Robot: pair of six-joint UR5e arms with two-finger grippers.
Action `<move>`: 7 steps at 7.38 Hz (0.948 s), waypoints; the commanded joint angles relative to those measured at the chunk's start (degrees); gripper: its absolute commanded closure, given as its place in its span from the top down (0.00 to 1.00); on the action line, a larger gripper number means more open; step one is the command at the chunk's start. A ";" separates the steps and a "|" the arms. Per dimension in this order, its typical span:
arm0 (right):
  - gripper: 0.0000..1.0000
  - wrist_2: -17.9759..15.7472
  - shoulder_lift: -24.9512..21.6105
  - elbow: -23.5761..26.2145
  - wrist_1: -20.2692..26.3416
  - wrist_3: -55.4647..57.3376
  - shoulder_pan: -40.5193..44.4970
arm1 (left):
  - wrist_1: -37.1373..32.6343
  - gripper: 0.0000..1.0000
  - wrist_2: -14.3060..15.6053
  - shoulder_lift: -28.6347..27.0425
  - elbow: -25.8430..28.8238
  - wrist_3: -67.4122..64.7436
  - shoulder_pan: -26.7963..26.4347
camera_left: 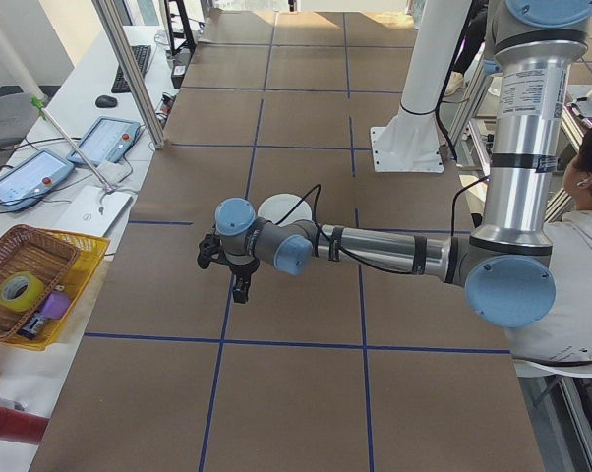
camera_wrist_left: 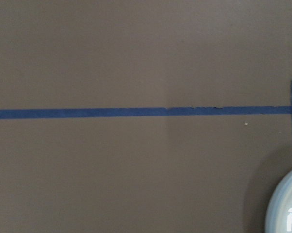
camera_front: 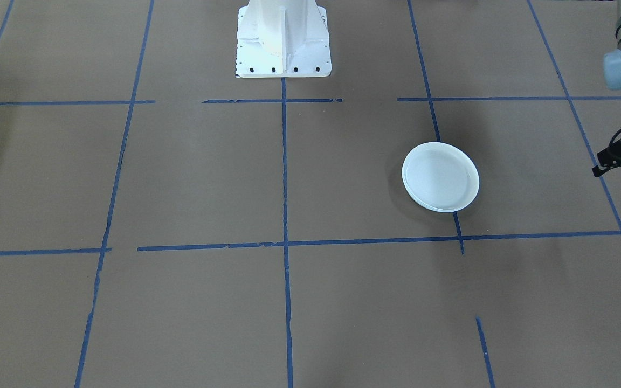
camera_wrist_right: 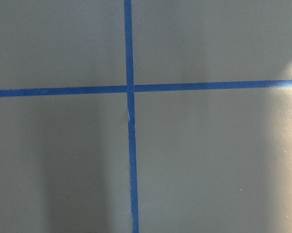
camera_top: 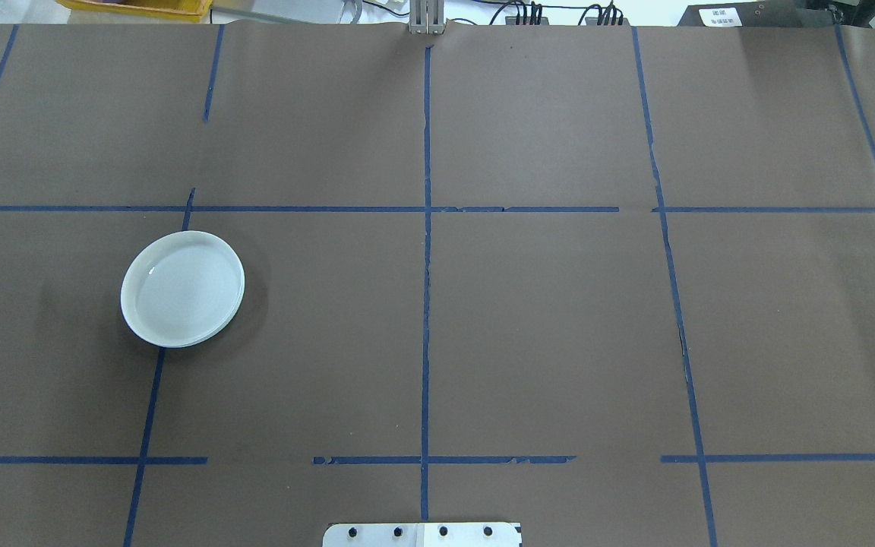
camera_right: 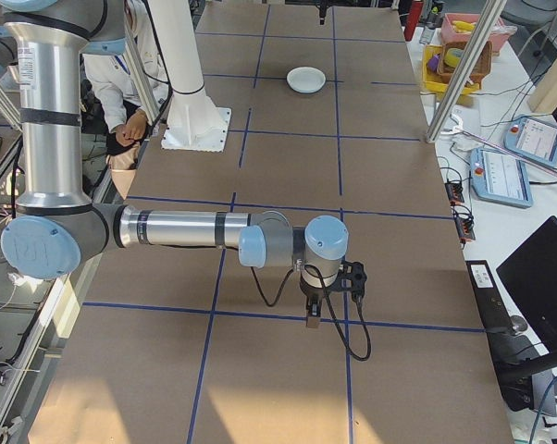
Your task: Stack plate in center
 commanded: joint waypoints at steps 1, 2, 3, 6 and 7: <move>1.00 -0.09 0.00 0.00 0.00 -0.06 0.00 | 12.08 1.00 0.03 0.24 0.03 16.66 -7.50; 1.00 -0.09 0.00 0.00 0.00 0.02 0.00 | 15.78 1.00 -0.32 0.24 0.12 21.76 -10.06; 1.00 0.00 0.00 0.00 0.00 0.02 0.00 | 16.26 1.00 -0.41 1.71 -0.14 22.60 -11.47; 1.00 -0.09 0.00 0.00 0.00 -0.06 0.00 | 15.65 1.00 -0.15 2.35 0.12 22.08 -11.40; 1.00 0.00 0.00 0.00 0.00 -0.06 0.00 | 15.56 1.00 -0.15 2.17 -0.23 22.17 -11.40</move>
